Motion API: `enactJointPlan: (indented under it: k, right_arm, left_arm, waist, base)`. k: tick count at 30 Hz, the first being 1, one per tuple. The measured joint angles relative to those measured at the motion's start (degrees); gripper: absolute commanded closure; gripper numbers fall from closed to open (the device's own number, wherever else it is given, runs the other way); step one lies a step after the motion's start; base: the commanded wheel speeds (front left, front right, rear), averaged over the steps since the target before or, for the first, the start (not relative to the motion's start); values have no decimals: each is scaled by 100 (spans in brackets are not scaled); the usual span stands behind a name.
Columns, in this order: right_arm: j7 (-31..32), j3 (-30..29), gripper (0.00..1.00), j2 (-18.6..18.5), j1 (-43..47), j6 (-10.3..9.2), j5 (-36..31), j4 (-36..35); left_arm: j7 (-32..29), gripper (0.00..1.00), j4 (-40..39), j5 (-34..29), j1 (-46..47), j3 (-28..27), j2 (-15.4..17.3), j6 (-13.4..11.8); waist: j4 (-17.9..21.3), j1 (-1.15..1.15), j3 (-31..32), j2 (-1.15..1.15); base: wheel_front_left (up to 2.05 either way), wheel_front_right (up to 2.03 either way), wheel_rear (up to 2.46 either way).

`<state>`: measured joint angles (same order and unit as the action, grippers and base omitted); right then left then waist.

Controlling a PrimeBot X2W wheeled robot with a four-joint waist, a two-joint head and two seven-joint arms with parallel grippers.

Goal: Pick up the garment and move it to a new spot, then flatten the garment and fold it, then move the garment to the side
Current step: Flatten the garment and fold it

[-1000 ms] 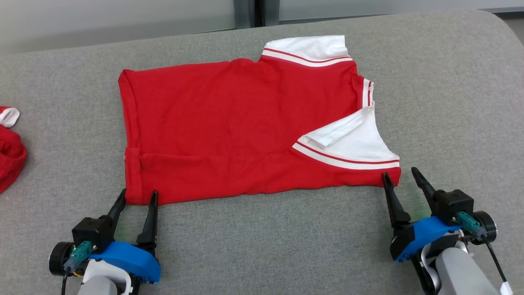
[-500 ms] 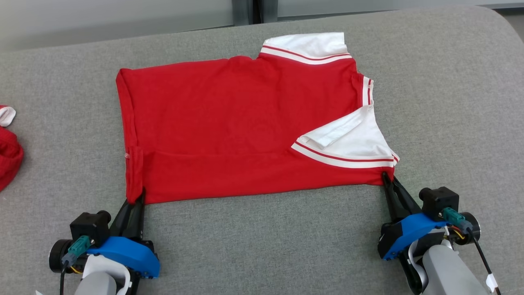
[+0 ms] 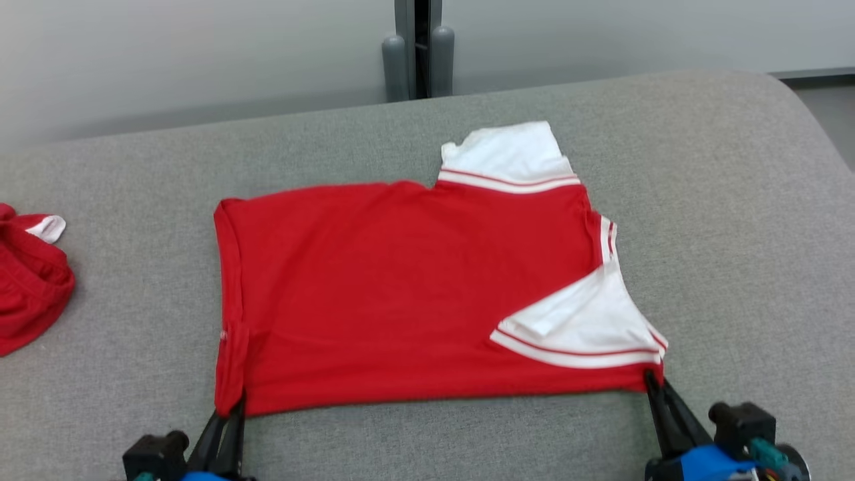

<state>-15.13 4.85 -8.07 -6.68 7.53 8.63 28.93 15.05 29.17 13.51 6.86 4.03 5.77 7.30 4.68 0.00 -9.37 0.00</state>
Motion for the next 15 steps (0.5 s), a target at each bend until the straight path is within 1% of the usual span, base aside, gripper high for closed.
enactJointPlan:
  k: [4, 11, 15]
  right_arm:
    - [183, 10, 100, -10, 517, 1, 53, -425]
    - [597, -170, 100, 54, 1389, 2, 176, -1257]
    - [764, -269, 100, 136, 1679, 2, 204, -1517]
  left_arm:
    - [0, 100, -121, 24, -360, -68, -53, -1]
    - [0, 100, -316, 65, -906, -134, -148, -9]
    - [0, 100, -355, 116, -1026, -169, -188, -16]
  waist:
    - [13, -1, 139, 0]
    - [-38, -1, 213, 0]
    - [-51, -1, 230, 0]
  base:
    - [0, 0, 0]
    - [0, 0, 0]
    - [0, 0, 0]
